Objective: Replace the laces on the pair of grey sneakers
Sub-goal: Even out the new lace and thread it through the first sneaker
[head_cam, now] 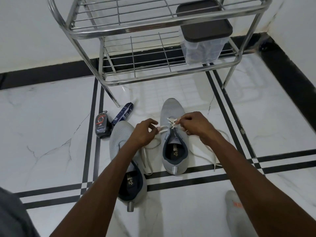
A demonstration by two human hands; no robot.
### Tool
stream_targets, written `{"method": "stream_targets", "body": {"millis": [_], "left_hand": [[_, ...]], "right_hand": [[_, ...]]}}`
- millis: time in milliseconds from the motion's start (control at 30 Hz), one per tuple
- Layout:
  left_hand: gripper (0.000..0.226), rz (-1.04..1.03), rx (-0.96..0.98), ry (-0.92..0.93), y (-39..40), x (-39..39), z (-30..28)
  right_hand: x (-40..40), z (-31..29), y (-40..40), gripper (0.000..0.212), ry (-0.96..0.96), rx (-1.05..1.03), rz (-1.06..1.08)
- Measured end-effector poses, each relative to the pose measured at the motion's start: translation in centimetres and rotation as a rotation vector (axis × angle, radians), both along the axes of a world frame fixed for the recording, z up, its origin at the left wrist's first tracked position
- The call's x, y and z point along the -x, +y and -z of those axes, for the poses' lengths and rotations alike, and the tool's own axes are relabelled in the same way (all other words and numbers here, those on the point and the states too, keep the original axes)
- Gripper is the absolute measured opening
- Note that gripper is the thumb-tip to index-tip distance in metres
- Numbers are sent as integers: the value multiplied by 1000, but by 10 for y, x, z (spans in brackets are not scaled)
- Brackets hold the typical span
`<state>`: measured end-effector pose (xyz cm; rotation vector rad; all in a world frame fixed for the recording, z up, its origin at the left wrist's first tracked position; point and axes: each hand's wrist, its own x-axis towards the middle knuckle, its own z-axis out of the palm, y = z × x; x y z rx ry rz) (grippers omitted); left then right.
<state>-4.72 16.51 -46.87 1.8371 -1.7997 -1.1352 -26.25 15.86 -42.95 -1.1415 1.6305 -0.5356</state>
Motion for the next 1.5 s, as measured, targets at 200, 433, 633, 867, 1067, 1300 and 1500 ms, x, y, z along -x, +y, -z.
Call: {"method": "stream_targets", "body": {"millis": [200,433,633,867,1067,1300,1500], "left_hand": [[18,31,-61,30,-3,-3,-19],[32,-84,-103,202,-6,-42,-50],[30,-136,-29,142,-2,-68,-60],[32,-60,-18,92,3,-48,-58],[30,-94,17,84,6,-55,-59],[27,-111,55,94,8,-53,-53],[26,-59,102,55,5,-46,-49]], "right_hand": [[-13,-11,-16,22,136,211,-320],[-46,-16,-26,21,140,16,-638],[-43,-1,-46,41,218,115,-253],[-74,-16,-35,17,124,110,-578],[-59,-21,-39,54,57,133,-519],[-66,-4,-36,21,163,237,-261],[-76,-14,-26,28,94,242,-590]]}}
